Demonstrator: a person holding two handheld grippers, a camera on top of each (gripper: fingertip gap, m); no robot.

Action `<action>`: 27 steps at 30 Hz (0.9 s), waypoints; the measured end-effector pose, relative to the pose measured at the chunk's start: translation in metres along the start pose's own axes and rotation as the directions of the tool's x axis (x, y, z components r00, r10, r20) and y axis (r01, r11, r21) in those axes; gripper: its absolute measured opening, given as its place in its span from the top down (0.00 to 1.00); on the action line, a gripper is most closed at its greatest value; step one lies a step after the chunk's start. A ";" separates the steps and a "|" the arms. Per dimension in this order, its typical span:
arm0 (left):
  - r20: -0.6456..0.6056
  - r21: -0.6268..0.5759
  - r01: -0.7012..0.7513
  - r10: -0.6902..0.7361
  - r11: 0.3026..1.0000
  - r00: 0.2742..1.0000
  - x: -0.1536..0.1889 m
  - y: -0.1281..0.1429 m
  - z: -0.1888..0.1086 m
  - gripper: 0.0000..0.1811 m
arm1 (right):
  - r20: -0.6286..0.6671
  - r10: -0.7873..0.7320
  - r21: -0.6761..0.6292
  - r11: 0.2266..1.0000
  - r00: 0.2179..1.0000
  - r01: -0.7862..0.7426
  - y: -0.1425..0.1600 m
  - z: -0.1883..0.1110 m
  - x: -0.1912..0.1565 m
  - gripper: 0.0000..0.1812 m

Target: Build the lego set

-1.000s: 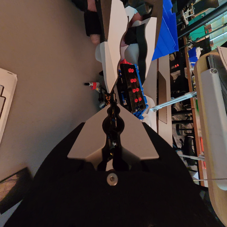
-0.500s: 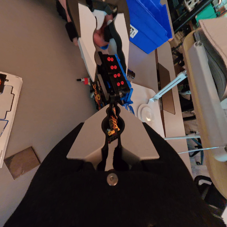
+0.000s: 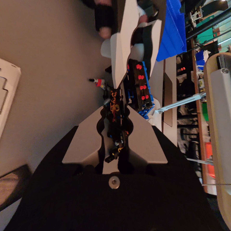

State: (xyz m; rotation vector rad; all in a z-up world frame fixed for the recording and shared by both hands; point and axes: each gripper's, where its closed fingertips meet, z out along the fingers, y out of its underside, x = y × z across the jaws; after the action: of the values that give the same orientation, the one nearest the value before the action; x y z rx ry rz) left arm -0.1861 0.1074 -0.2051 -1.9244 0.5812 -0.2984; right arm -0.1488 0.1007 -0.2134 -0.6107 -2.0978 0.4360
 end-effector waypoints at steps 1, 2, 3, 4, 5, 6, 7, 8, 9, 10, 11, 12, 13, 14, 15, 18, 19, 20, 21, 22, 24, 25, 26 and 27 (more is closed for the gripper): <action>-0.001 -0.008 0.006 -0.006 1.000 1.000 -0.001 0.001 -0.001 0.60 | -0.019 -0.027 -0.027 0.999 0.999 0.027 0.003 0.004 -0.001 0.87; 0.006 -0.018 0.004 -0.004 1.000 1.000 -0.003 0.002 -0.004 0.60 | -0.048 -0.048 -0.035 0.998 0.998 0.046 0.004 0.006 0.001 0.89; 0.009 -0.027 -0.002 0.002 1.000 1.000 -0.004 0.002 -0.007 0.60 | -0.066 -0.052 -0.033 0.998 0.996 0.050 0.003 0.008 0.002 0.89; 0.007 -0.030 -0.004 0.004 1.000 1.000 -0.005 0.003 -0.011 0.60 | -0.071 -0.052 -0.036 0.998 0.996 0.050 0.003 0.008 0.002 0.89; 0.007 -0.038 -0.002 0.002 0.999 1.000 -0.007 0.004 -0.014 0.62 | -0.069 -0.053 -0.037 0.998 0.996 0.051 0.003 0.008 0.002 0.90; 0.019 -0.048 0.000 0.000 0.999 1.000 -0.011 0.006 -0.017 0.63 | -0.070 -0.054 -0.036 0.998 0.996 0.052 0.004 0.007 0.003 0.91; 0.020 -0.054 0.005 -0.003 0.999 1.000 -0.013 0.008 -0.019 0.64 | -0.073 -0.052 -0.033 0.998 0.996 0.049 0.004 0.006 0.005 0.93; 0.009 -0.056 0.014 -0.013 0.998 1.000 -0.012 0.009 -0.019 0.64 | -0.073 -0.048 -0.032 0.998 0.996 0.046 0.005 0.006 0.005 0.93; -0.002 -0.065 0.016 -0.017 0.998 1.000 -0.010 0.012 -0.017 0.66 | -0.076 -0.051 -0.031 0.998 0.996 0.049 0.004 0.005 0.005 0.93; -0.017 -0.076 0.008 -0.009 0.997 1.000 -0.006 0.014 -0.013 0.70 | -0.082 -0.063 -0.026 0.998 0.995 0.061 0.003 0.006 0.004 0.91; -0.012 -0.079 0.004 -0.005 0.997 1.000 -0.006 0.015 -0.011 0.71 | -0.084 -0.075 -0.023 0.997 0.994 0.073 0.002 0.006 0.003 0.89; -0.015 -0.077 0.011 -0.012 0.997 1.000 -0.005 0.014 -0.009 0.71 | -0.085 -0.082 -0.029 0.996 0.993 0.080 0.002 0.008 0.002 0.87; -0.017 -0.077 0.016 -0.017 0.997 1.000 -0.005 0.014 -0.009 0.71 | -0.095 -0.094 -0.035 0.995 0.991 0.092 0.002 0.009 0.001 0.87; -0.017 -0.076 0.015 -0.017 0.997 1.000 -0.005 0.014 -0.009 0.71 | -0.108 -0.113 -0.038 0.993 0.988 0.110 0.001 0.009 0.001 0.87; -0.018 -0.075 0.019 -0.020 0.997 1.000 -0.005 0.014 -0.009 0.71 | -0.119 -0.126 -0.036 0.992 0.985 0.123 0.001 0.009 0.002 0.88; -0.019 -0.076 0.024 -0.026 0.997 0.999 -0.005 0.013 -0.009 0.72 | -0.127 -0.123 -0.012 0.992 0.984 0.122 0.001 0.008 0.002 0.89; -0.020 -0.076 0.025 -0.027 0.997 0.999 -0.004 0.014 -0.009 0.72 | -0.126 -0.129 -0.007 0.992 0.984 0.130 0.001 0.008 0.001 0.89; -0.025 -0.075 0.029 -0.031 0.997 0.999 -0.004 0.013 -0.009 0.72 | -0.121 -0.134 0.001 0.991 0.984 0.135 0.001 0.007 0.001 0.89; -0.034 -0.075 0.034 -0.036 0.997 0.999 -0.002 0.013 -0.008 0.72 | -0.113 -0.140 0.012 0.990 0.984 0.142 0.000 0.005 -0.001 0.90; -0.042 -0.074 0.035 -0.038 0.997 0.998 -0.001 0.013 -0.008 0.72 | -0.105 -0.147 0.022 0.988 0.984 0.150 0.000 0.004 -0.002 0.90; -0.050 -0.074 0.033 -0.036 0.997 0.998 0.001 0.012 -0.007 0.72 | -0.091 -0.166 0.034 0.985 0.982 0.170 0.000 0.001 -0.004 0.90; -0.053 -0.074 0.030 -0.034 0.997 0.998 0.003 0.012 -0.006 0.72 | -0.081 -0.170 0.042 0.984 0.982 0.173 0.000 0.000 -0.005 0.90; -0.057 -0.075 0.025 -0.029 0.997 0.998 0.004 0.012 -0.006 0.72 | -0.070 -0.166 0.052 0.984 0.984 0.170 0.000 -0.001 -0.005 0.90; -0.059 -0.075 0.022 -0.027 0.997 0.998 0.005 0.012 -0.006 0.72 | -0.059 -0.160 0.064 0.985 0.985 0.163 0.000 -0.002 -0.006 0.90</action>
State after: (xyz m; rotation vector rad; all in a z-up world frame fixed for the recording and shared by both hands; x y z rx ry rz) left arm -0.1879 0.0965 -0.2136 -2.0008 0.6165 -0.3559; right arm -0.1443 0.0974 -0.2162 -0.4046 -2.0534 0.3927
